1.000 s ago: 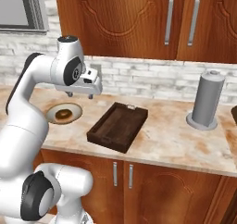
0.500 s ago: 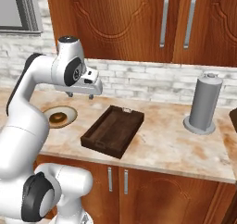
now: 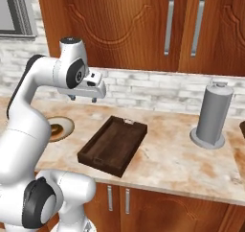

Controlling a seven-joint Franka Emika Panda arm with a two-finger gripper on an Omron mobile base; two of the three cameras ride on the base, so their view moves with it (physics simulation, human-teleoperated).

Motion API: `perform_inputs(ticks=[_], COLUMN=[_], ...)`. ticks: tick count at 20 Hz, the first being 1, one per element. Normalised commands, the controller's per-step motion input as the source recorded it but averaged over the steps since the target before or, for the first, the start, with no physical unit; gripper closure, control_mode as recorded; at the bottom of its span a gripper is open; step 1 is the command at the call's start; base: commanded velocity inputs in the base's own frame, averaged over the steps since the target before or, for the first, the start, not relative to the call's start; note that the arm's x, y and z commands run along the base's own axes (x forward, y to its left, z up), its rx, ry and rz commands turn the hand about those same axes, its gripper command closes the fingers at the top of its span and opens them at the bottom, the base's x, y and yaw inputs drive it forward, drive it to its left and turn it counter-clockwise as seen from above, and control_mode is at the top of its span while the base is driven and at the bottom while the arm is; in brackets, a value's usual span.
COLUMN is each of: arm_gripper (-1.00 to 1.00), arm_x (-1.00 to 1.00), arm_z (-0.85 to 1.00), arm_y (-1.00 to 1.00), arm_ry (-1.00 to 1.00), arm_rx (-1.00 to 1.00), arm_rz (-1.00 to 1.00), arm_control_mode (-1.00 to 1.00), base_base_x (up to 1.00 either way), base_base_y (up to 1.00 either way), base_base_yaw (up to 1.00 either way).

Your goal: Place the bowl with donut and the cupcake onto the tray.

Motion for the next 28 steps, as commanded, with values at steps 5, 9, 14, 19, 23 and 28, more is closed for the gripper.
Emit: perform_inputs(ticks=[5,9,14,19,23,28], arm_gripper=[-1.0,-1.0,-1.0,-1.0,-1.0,-1.0], arm_x=[0.0,0.0,0.0,0.0,0.0,0.0], arm_z=[0.0,0.0,0.0,0.0,0.0,0.0], arm_y=[0.0,0.0,0.0,0.0,0.0,0.0], arm_ry=[0.0,0.0,0.0,0.0,0.0,0.0], arm_rx=[0.0,0.0,0.0,0.0,0.0,0.0], arm_rz=[0.0,0.0,0.0,0.0,0.0,0.0], arm_control_mode=[1.0,1.0,1.0,1.0,1.0,1.0], base_base_x=[0.32,0.29,0.25,0.14,0.08,0.0], base_base_y=[0.0,0.0,0.02,0.16,0.2,0.37], base_base_yaw=[-0.01,-0.01,-0.04,-0.07,-0.04,0.0])
